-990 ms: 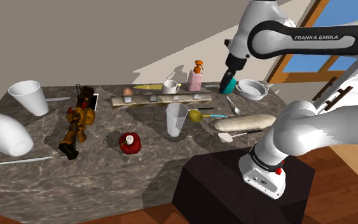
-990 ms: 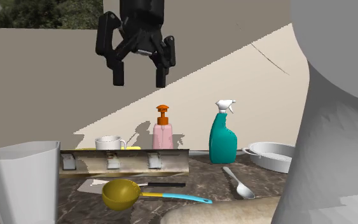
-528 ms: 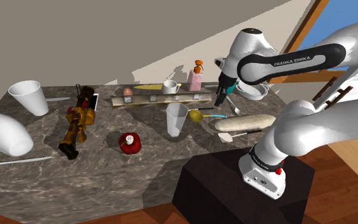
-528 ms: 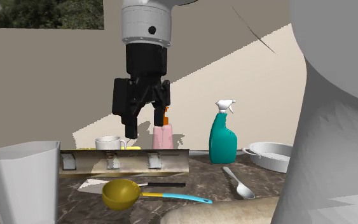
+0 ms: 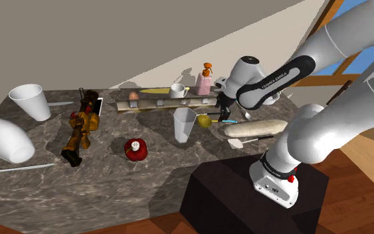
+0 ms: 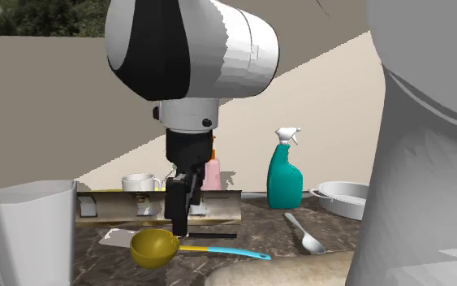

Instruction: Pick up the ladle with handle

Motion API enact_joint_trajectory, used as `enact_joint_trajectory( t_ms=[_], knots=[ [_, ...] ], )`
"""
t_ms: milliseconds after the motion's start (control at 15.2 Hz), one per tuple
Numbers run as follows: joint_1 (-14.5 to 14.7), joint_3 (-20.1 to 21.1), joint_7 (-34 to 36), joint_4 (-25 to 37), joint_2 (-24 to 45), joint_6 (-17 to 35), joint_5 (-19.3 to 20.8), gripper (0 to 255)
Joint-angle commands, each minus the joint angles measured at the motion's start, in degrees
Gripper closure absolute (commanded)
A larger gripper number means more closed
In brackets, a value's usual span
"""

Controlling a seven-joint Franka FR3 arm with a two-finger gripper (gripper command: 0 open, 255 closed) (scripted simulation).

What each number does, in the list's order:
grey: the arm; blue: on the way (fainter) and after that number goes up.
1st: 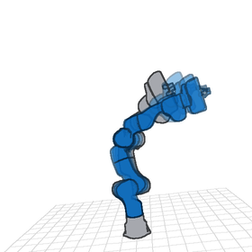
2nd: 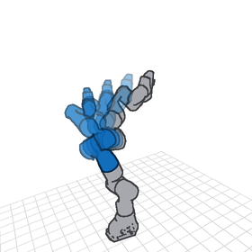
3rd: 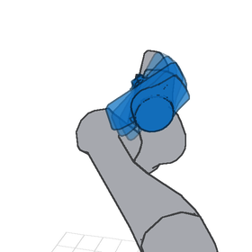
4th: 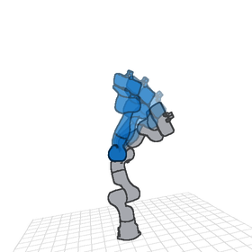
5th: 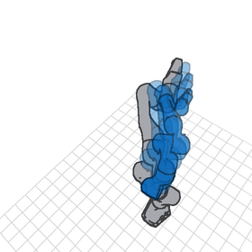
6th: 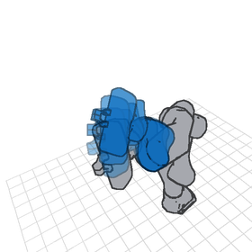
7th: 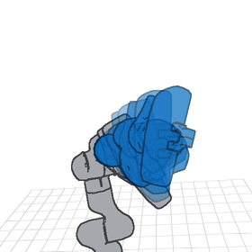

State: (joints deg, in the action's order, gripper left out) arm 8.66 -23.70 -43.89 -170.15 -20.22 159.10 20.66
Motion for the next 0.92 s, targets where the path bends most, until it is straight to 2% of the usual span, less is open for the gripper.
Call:
enact_joint_trajectory(
  t_ms=[0, 66, 198, 330, 396, 462, 528, 594, 660, 726, 792, 858],
  knots=[
    [2.02, -3.03, -5.37, 0.2, 7.91, 9.05, 0.28, 0],
    [4.25, -5.0, -8.82, 0.66, 11.71, 12.9, -1.34, 0],
    [6.19, -6.23, -10.54, 0.68, 14.59, 15.69, -3.95, 0],
    [10.12, -8.47, -14.72, 0.68, 17.51, 18.5, -10.02, 0],
    [13.78, -10.01, -20.05, 0.68, 19.03, 19.86, -17.56, 0],
    [16.89, -8.15, -32.94, 1.19, 20.83, 20.88, -35.51, 0],
    [2.05, 9.79, -41.82, 2.17, 22.51, 21.65, -47.49, 0],
    [7.01, 7.66, -50.93, 3.52, 23.83, 21.56, -59.49, 0],
    [2.54, 11.38, -48.48, 3.14, 23.63, 21.84, -56.24, 0],
    [3.24, 10.81, -48.88, 3.2, 23.66, 21.79, -56.77, 0],
    [3.02, 11.12, -49.2, 3.35, 23.79, 21.78, -57.19, 255],
    [2.65, 11.61, -49.76, 3.4, 23.86, 21.82, -57.87, 255]
  ],
)
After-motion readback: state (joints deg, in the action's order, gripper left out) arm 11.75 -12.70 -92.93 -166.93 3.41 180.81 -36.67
